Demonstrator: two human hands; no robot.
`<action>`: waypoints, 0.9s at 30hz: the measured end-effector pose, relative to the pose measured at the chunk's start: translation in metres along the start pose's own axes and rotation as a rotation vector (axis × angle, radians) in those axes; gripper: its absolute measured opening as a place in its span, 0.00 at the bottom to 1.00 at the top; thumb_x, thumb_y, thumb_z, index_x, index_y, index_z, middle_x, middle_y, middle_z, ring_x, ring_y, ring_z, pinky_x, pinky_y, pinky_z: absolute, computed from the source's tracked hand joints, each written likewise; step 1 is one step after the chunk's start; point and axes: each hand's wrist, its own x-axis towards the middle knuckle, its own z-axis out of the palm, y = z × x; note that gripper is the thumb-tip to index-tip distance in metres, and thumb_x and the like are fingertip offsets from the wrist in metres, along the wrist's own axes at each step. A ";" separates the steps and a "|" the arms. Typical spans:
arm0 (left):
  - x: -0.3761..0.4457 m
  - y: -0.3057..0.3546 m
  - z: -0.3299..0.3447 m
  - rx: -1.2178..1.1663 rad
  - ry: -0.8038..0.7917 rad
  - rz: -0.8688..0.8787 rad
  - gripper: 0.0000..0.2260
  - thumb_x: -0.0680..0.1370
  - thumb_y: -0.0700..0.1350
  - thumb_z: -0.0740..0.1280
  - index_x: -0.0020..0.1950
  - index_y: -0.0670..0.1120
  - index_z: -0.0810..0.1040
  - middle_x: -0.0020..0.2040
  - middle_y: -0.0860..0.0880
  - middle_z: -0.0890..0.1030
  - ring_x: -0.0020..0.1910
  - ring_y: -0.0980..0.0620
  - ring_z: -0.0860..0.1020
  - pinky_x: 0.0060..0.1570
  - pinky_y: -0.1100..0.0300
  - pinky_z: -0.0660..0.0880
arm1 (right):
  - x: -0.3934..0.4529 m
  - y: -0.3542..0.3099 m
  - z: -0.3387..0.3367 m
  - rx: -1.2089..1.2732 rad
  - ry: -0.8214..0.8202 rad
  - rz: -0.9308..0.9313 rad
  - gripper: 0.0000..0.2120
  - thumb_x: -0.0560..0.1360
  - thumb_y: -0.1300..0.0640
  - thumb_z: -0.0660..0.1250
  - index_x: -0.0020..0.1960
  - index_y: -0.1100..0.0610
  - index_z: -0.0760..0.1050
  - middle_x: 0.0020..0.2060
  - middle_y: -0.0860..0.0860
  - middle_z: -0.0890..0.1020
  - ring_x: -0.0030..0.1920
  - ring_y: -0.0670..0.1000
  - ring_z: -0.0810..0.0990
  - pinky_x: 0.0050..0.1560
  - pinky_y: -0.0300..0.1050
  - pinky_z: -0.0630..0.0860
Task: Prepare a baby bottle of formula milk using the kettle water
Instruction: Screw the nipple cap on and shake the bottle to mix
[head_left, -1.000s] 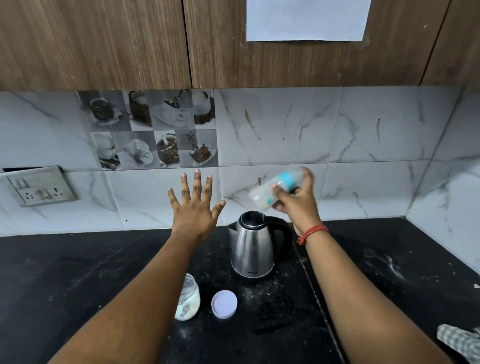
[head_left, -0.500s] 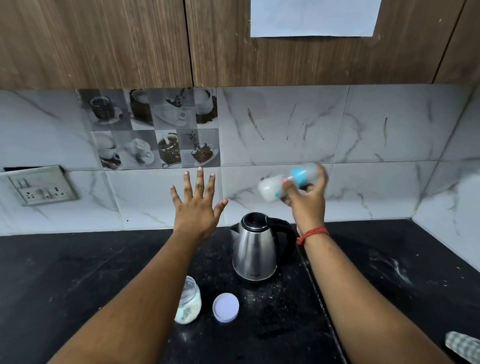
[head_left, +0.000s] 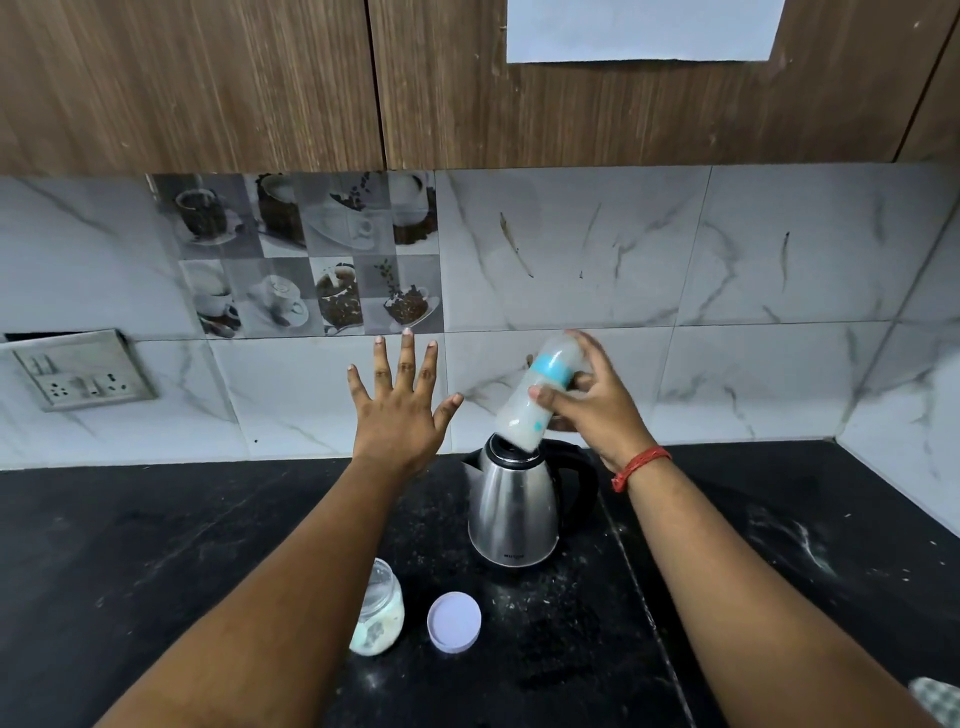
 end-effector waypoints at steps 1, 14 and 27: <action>0.001 0.000 0.000 -0.001 -0.004 -0.002 0.35 0.79 0.69 0.33 0.82 0.55 0.33 0.82 0.48 0.31 0.81 0.39 0.31 0.77 0.30 0.39 | 0.001 0.000 0.000 0.035 0.059 -0.016 0.37 0.72 0.61 0.78 0.71 0.38 0.64 0.59 0.61 0.80 0.55 0.57 0.85 0.48 0.59 0.85; 0.002 0.008 -0.005 -0.014 0.000 0.004 0.35 0.79 0.69 0.33 0.82 0.54 0.33 0.82 0.48 0.30 0.81 0.38 0.31 0.77 0.30 0.40 | -0.004 -0.003 -0.006 0.094 0.108 -0.045 0.35 0.74 0.61 0.76 0.70 0.37 0.62 0.60 0.60 0.79 0.55 0.56 0.85 0.47 0.55 0.85; -0.001 0.011 -0.009 -0.018 0.013 0.019 0.34 0.80 0.69 0.34 0.82 0.55 0.32 0.82 0.48 0.30 0.81 0.39 0.30 0.77 0.30 0.39 | -0.014 -0.015 -0.015 0.091 -0.001 -0.089 0.37 0.74 0.64 0.75 0.75 0.43 0.63 0.59 0.58 0.79 0.52 0.52 0.85 0.43 0.50 0.84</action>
